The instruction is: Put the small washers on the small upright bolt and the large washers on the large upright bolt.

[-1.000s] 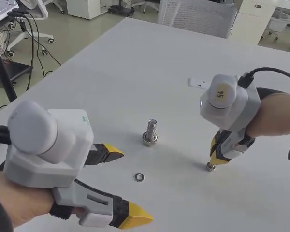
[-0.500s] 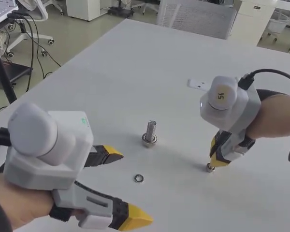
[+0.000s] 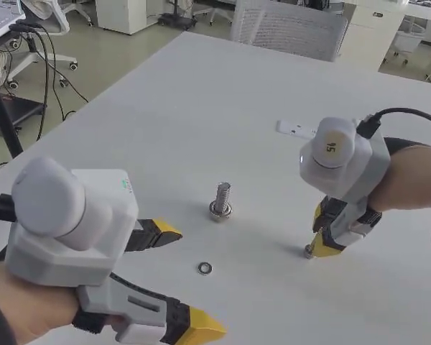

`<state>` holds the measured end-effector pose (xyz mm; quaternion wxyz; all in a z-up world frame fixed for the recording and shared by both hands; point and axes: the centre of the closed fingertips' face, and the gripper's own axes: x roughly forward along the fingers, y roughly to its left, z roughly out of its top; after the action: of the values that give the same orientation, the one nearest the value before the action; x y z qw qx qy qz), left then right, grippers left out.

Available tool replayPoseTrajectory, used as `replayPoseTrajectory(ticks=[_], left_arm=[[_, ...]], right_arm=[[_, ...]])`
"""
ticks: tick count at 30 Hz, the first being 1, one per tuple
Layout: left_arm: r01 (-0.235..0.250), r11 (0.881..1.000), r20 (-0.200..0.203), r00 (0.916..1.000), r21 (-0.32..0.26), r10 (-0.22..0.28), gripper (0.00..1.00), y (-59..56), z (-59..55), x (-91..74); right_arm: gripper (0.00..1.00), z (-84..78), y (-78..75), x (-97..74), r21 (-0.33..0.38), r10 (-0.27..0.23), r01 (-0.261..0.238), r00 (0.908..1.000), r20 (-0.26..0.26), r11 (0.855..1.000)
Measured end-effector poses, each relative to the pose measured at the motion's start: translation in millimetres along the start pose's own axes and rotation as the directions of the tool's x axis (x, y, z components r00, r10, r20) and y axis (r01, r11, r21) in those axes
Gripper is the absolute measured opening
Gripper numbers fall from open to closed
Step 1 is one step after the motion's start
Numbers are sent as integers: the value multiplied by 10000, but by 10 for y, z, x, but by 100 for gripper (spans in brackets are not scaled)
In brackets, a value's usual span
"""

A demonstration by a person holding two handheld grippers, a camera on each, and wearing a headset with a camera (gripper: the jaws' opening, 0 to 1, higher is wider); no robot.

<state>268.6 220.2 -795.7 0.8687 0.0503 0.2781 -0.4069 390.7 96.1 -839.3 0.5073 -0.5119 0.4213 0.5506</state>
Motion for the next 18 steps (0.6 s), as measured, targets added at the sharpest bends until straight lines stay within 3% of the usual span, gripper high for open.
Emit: replayPoseTrajectory(ticks=[18], left_arm=[[-38,10000,14,10000,37,38,77,-1,2,-4]], right_arm=[[31,-132,-25,-14,447,-107,101,9999,118,9989]])
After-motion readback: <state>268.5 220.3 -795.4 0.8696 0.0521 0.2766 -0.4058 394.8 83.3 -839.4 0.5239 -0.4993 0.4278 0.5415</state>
